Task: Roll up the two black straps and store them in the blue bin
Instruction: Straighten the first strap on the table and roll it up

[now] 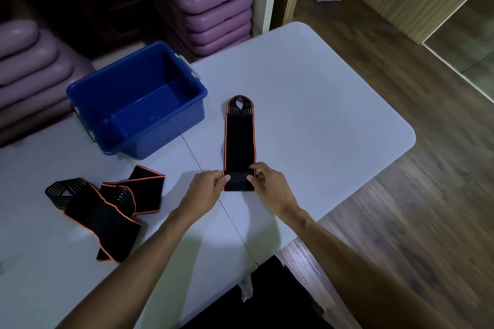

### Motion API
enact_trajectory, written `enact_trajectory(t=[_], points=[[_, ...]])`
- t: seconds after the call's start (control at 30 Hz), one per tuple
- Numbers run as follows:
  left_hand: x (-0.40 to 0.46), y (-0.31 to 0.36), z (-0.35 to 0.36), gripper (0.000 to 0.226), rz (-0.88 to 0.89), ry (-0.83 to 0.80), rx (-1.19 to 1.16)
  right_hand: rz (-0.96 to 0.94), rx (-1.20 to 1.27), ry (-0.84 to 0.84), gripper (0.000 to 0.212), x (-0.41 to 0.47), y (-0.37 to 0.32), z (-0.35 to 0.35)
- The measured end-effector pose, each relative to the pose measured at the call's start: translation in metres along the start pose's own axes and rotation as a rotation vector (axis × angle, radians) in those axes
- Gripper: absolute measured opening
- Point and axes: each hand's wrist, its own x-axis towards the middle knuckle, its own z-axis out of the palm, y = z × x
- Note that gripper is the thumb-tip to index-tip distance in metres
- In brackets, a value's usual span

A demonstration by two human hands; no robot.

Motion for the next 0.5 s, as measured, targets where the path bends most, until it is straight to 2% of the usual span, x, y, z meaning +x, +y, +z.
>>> enact_trajectory(t=[0.1, 0.23, 0.4, 0.5], points=[[-0.002, 0.005, 0.003, 0.016, -0.031, 0.09, -0.043, 0.015, 0.023, 0.042, 0.01, 0.0, -0.003, 0.003], [-0.006, 0.004, 0.0, 0.014, 0.089, 0.167, -0.045, 0.024, 0.047, 0.074, 0.005, -0.002, -0.004, 0.007], [-0.005, -0.001, -0.003, 0.012, 0.162, 0.146, -0.075, 0.074, 0.137, 0.064, 0.033, -0.006, -0.002, 0.007], [-0.003, -0.006, -0.007, 0.012, 0.23, 0.111, -0.015, 0.06, 0.079, 0.057, 0.032, -0.007, 0.004, 0.008]])
